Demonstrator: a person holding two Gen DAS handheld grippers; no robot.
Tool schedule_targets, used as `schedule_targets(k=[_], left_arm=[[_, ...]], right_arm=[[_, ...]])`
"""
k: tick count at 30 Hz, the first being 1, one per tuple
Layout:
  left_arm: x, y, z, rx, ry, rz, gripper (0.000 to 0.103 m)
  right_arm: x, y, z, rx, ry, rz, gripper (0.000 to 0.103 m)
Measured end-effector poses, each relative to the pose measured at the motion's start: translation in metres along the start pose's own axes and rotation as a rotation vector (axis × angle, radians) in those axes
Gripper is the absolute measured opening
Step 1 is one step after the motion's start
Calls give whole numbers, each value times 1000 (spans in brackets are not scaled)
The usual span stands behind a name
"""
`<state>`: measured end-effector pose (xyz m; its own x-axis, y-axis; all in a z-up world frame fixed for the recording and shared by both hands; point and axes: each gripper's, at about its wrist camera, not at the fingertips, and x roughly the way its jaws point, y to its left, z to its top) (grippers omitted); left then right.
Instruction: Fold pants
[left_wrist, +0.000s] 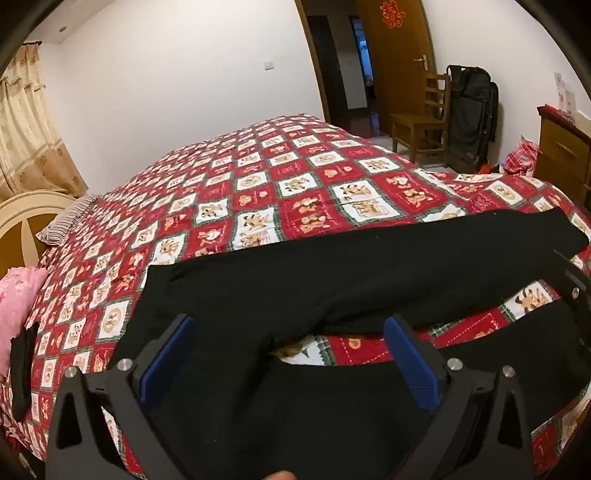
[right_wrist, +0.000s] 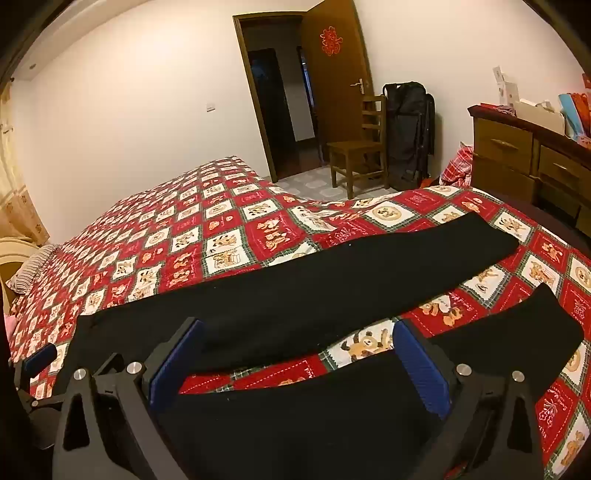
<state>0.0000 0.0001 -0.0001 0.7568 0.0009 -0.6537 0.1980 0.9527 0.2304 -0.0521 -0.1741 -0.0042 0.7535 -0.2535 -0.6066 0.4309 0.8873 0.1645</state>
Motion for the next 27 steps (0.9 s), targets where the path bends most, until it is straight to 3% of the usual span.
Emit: schedule_targets(k=[3, 6, 11, 27], left_arm=[[0, -1, -1, -14, 17, 6, 103], [8, 2, 1, -16, 74, -38, 103], [4, 2, -4, -27, 36, -53, 103], [4, 0, -4, -20, 35, -47, 103]], right_arm=[[1, 0, 0, 0, 1, 1, 102], [2, 1, 0, -3, 4, 2, 102], [0, 2, 0, -1, -7, -3, 102], [1, -5, -3, -1, 0, -8, 102]])
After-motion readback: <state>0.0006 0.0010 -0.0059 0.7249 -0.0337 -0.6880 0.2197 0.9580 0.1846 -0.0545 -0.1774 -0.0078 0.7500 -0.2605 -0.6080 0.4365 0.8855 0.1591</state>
